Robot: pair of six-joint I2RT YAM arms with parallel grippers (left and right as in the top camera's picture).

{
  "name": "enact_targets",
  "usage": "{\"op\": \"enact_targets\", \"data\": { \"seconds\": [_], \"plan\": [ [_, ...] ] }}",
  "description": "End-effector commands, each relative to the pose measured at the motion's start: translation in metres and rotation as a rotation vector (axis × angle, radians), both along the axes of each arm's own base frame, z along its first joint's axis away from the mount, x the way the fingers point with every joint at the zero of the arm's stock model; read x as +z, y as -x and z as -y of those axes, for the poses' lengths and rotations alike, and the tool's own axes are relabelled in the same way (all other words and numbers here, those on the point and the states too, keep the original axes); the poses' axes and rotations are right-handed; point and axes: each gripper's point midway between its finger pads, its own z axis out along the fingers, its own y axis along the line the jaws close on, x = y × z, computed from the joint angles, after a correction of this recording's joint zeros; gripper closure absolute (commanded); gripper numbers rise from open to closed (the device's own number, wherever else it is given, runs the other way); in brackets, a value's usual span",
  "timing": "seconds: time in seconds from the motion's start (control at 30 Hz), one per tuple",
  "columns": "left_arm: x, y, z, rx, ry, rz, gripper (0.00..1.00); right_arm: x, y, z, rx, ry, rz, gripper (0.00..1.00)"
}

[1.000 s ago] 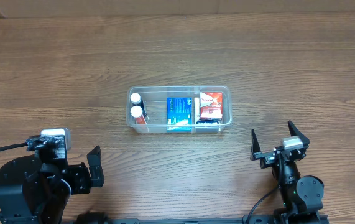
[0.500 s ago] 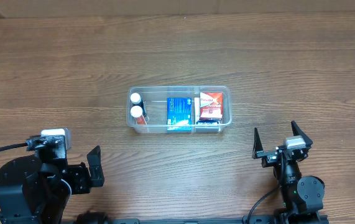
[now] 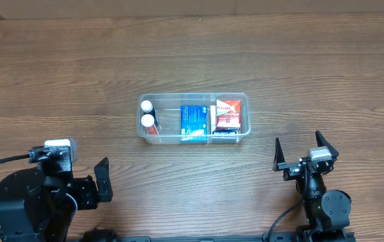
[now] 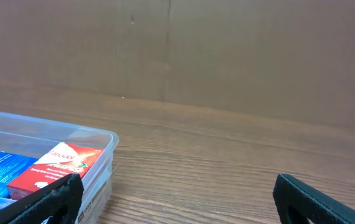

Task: Pack container

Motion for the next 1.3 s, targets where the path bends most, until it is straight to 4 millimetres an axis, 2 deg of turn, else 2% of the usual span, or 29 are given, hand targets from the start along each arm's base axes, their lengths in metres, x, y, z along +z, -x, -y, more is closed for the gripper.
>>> {"op": "enact_targets", "data": {
  "seconds": [0.0, 1.1, 1.27],
  "plan": [
    [-0.001, 0.000, 0.000, -0.019, -0.024, -0.001, 0.00, -0.001, 0.000, 0.001, -0.004, -0.005, 0.007, 0.00],
    [-0.002, 0.000, -0.002, -0.012, -0.030, -0.005, 0.00, -0.001, 0.000, 0.001, -0.004, -0.005, 0.007, 0.00],
    [-0.009, 0.010, -0.010, 0.026, -0.061, -0.019, 0.00, -0.001, 0.000, 0.001, -0.004, -0.005, 0.007, 0.00]
  ]
}}
